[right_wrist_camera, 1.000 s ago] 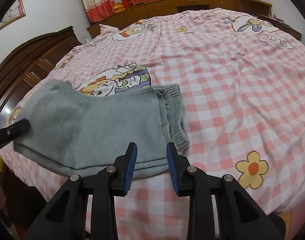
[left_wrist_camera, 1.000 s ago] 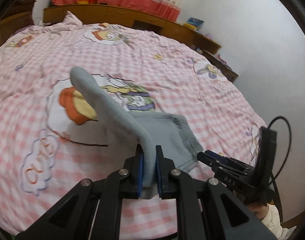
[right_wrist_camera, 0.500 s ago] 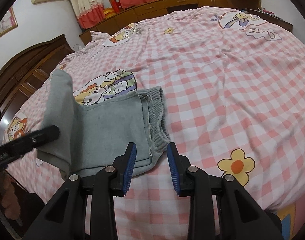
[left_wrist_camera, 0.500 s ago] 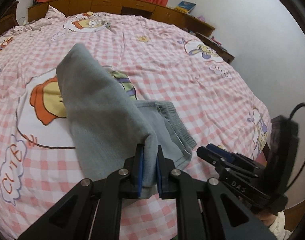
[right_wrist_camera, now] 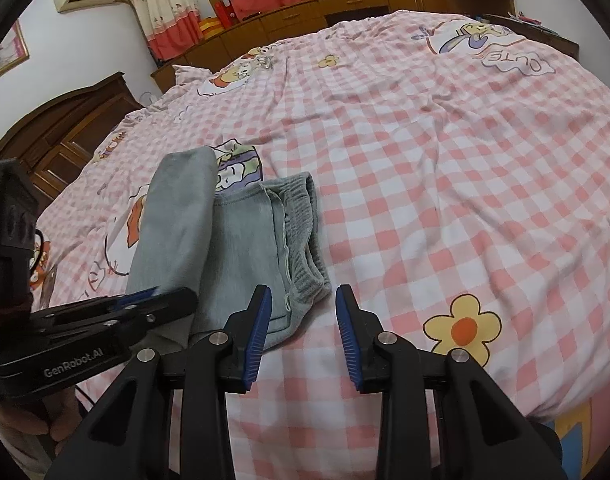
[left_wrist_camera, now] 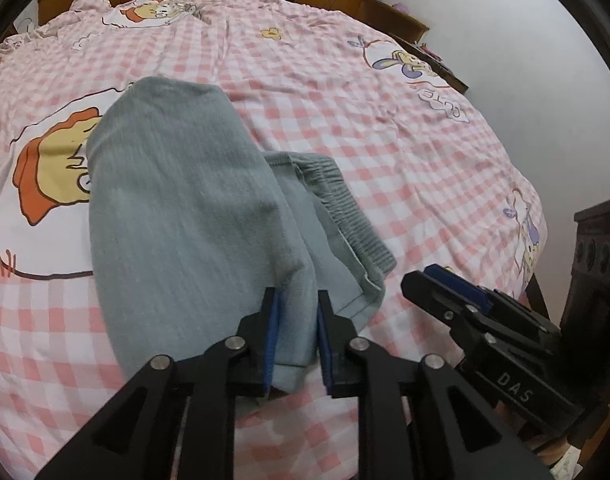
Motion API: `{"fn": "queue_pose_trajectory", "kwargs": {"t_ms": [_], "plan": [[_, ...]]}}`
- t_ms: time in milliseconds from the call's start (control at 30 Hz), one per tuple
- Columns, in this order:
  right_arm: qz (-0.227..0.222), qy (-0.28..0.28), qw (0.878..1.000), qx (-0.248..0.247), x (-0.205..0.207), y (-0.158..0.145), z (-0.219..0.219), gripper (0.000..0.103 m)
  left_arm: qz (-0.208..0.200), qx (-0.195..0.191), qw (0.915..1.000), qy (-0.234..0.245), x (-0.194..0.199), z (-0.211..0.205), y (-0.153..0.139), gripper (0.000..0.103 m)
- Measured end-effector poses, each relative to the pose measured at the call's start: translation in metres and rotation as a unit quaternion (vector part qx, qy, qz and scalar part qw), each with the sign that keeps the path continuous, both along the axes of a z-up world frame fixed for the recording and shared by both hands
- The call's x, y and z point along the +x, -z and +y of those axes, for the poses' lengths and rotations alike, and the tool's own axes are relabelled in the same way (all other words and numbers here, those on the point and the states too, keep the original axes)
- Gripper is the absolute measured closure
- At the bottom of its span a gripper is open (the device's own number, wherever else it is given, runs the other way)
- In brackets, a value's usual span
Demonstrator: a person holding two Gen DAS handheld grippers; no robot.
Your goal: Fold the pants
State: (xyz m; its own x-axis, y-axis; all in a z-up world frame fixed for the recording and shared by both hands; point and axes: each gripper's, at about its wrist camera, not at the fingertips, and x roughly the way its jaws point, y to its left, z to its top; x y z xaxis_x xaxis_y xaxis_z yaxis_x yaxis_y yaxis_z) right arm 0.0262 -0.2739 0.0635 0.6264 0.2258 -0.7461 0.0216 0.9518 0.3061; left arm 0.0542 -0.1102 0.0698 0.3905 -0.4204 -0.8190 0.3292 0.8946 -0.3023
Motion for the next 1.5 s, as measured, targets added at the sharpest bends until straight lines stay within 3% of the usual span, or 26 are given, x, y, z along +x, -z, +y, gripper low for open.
{"fn": "queue_pose_trajectory", "kwargs": {"t_ms": [100,333,400,500,600,800,1067,1100,1200,1500], "plan": [[0.002,0.000,1.000,-0.003,0.001,0.001,0.000,0.069,0.003,-0.015,0.9998,0.012,-0.005,0.001,-0.007,0.068],[0.004,-0.005,1.000,-0.013,0.007,-0.001,0.005,0.069,-0.017,-0.025,0.9994,0.018,-0.026,0.020,-0.024,0.058],[-0.001,-0.011,1.000,-0.012,0.012,-0.006,0.007,0.065,-0.019,-0.027,0.9995,0.000,-0.030,0.036,-0.025,0.058],[-0.003,-0.032,0.999,0.008,0.025,-0.013,0.016,0.058,-0.028,0.005,0.9990,-0.034,-0.031,0.057,-0.020,0.058],[0.014,-0.060,0.998,0.026,0.043,-0.013,0.030,0.058,-0.023,0.029,0.9972,-0.065,-0.028,0.076,-0.009,0.058],[0.034,-0.083,0.996,0.022,0.072,-0.006,0.057,0.058,0.016,0.010,0.9969,-0.076,-0.022,0.089,0.023,0.056],[0.071,-0.101,0.992,0.023,0.104,0.011,0.081,0.058,0.017,-0.008,0.9976,-0.066,-0.031,0.092,0.025,0.053],[0.073,-0.103,0.992,0.023,0.105,0.012,0.082,0.059,0.016,-0.009,0.9977,-0.065,-0.033,0.093,0.025,0.053],[0.063,-0.122,0.990,0.017,0.105,0.009,0.093,0.089,0.020,-0.018,0.9971,-0.071,-0.034,0.098,0.023,0.053],[-0.015,-0.119,0.993,0.000,0.072,-0.048,0.081,0.092,-0.010,-0.027,0.9965,-0.078,-0.034,0.104,-0.002,0.053]]}}
